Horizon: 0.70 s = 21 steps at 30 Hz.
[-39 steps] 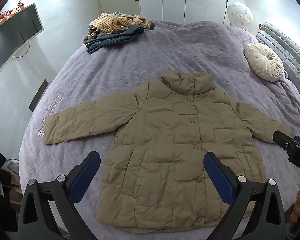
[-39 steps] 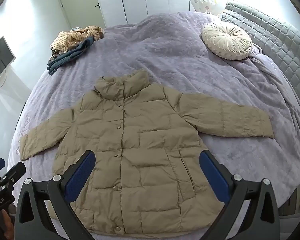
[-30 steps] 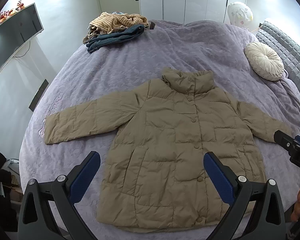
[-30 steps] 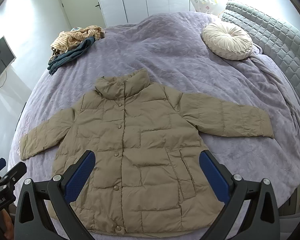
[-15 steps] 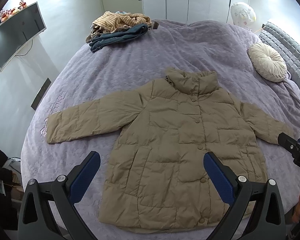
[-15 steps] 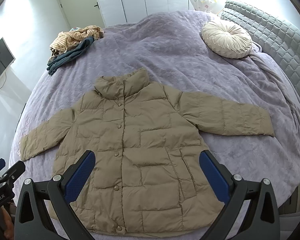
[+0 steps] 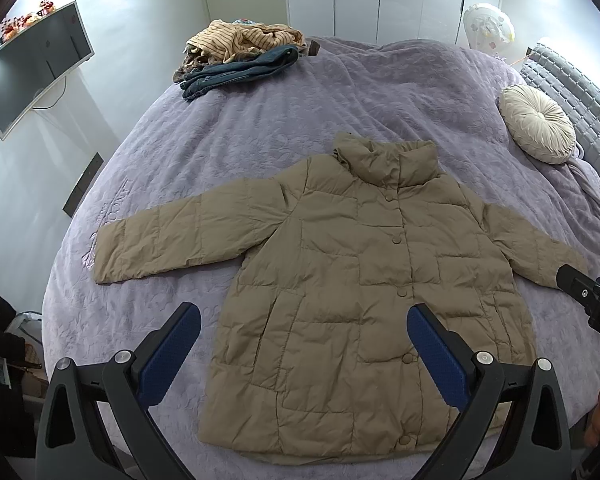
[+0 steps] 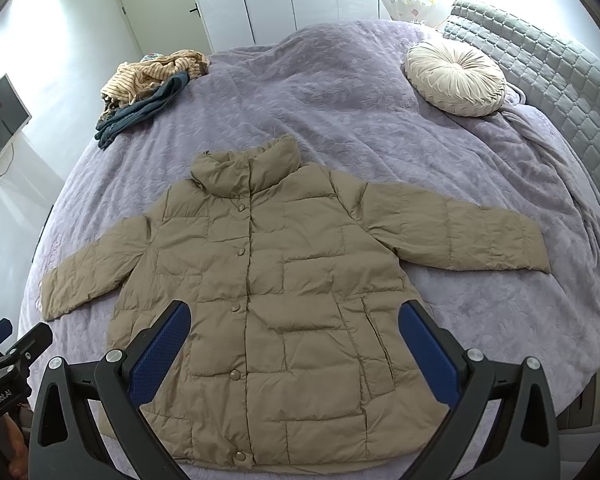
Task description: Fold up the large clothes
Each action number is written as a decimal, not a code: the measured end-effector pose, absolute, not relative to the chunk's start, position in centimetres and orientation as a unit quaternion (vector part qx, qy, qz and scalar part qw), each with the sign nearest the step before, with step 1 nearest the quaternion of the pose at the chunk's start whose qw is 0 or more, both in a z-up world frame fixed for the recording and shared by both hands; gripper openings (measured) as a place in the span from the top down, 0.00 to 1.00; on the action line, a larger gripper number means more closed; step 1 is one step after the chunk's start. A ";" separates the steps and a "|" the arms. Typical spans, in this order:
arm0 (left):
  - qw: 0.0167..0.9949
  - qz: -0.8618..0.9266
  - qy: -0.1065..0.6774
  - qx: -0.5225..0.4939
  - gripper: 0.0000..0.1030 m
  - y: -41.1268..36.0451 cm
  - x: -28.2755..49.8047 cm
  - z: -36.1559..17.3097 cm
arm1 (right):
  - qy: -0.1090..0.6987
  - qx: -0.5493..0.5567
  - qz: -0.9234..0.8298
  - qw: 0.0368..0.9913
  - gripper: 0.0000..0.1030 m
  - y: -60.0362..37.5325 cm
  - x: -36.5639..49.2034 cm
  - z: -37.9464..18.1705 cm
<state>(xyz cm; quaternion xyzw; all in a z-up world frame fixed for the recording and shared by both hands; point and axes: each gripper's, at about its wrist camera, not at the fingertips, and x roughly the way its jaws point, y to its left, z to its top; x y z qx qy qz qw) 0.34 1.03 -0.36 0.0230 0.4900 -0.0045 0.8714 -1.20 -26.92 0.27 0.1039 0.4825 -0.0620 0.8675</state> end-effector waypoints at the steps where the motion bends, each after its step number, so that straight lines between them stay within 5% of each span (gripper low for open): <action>1: 0.872 -0.004 0.490 0.023 0.00 1.0 0.3 -0.4 | 0.479 0.102 -0.062 0.869 0.00 -26.9 -1.2 0.3; 21: 0.870 -0.010 0.492 0.010 0.00 1.3 0.1 -0.7 | 0.484 0.105 -0.062 0.866 0.00 -27.1 -1.3 0.2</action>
